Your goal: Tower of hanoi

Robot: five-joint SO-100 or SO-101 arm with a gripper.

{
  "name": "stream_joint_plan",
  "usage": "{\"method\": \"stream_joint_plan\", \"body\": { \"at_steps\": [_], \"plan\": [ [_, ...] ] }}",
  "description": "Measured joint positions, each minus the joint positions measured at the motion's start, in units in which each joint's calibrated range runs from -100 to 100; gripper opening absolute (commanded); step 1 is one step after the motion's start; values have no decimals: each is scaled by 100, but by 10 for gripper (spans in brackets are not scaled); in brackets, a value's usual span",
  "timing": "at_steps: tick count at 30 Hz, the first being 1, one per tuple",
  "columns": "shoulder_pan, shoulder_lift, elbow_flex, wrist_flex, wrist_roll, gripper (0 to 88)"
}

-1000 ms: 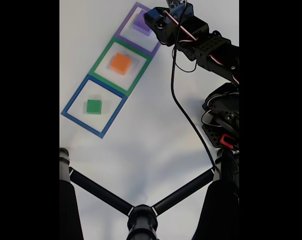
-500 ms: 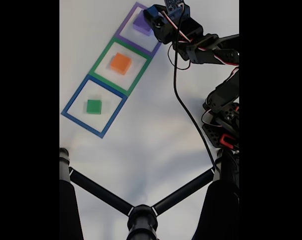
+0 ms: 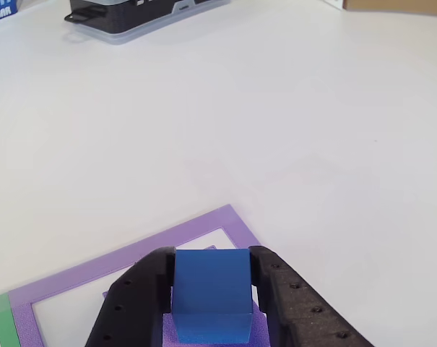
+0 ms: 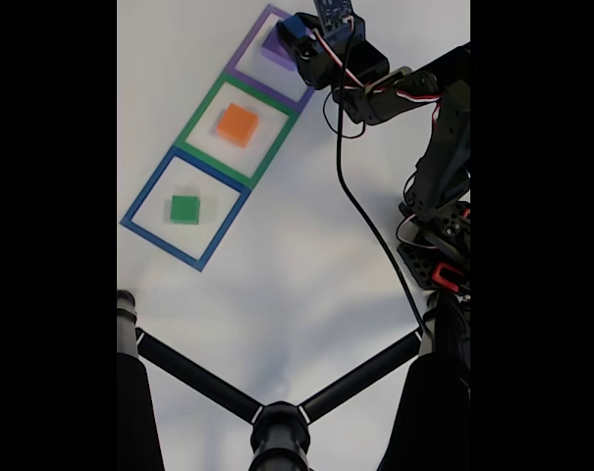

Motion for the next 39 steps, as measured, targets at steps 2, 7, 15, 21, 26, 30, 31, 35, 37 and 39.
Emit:
{"method": "stream_joint_plan", "body": {
  "at_steps": [2, 7, 15, 21, 26, 30, 31, 35, 37, 39],
  "plan": [
    [0, 126, -43, -111, 0, 5],
    [-19, 403, -181, -301, 0, 18],
    [-117, 487, -232, -404, 0, 125],
    [-117, 487, -232, -435, 0, 204],
    [-117, 487, -232, -435, 0, 216],
    [-117, 277, -232, -142, 0, 210],
    [-117, 101, -232, 71, 0, 207],
    [-117, -1024, -292, 1504, 0, 151],
    [-117, -1721, -533, 2541, 0, 93],
    [-117, -2427, -955, 3799, 0, 34]
  ]
}}
